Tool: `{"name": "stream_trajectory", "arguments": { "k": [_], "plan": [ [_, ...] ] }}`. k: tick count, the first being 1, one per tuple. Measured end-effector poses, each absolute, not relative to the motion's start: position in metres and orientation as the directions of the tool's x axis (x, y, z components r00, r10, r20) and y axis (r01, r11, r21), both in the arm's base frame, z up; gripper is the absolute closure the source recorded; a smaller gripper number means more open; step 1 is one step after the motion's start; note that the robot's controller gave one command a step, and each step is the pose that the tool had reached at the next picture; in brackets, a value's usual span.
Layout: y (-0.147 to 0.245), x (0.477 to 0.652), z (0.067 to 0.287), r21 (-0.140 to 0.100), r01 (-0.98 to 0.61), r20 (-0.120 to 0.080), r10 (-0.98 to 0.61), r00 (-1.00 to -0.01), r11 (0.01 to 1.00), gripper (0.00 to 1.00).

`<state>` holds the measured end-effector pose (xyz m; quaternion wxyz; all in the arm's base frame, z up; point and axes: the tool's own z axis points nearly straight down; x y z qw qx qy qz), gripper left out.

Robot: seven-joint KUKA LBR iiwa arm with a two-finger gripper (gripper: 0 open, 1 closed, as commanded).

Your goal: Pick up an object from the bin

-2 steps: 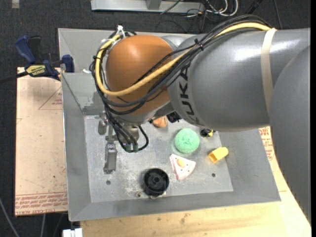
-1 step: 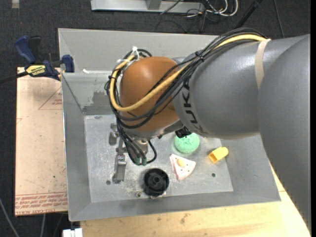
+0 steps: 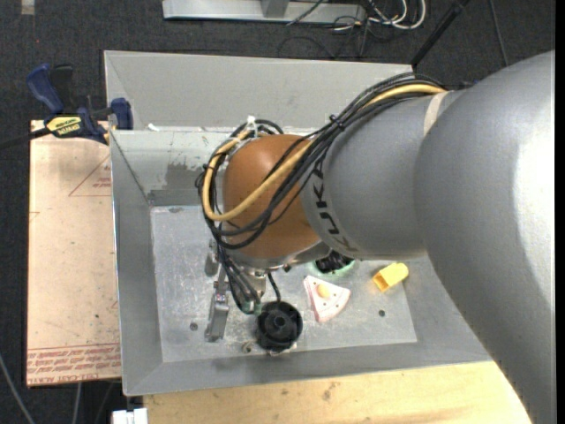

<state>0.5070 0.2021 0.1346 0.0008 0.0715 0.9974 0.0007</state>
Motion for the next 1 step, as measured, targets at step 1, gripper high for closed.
{"name": "stream_trajectory", "arguments": {
  "k": [1],
  "plan": [
    [0.1796,0.5092,0.1642,-0.004,0.181,0.01,0.181,-0.983,0.984,0.0]
  ]
}}
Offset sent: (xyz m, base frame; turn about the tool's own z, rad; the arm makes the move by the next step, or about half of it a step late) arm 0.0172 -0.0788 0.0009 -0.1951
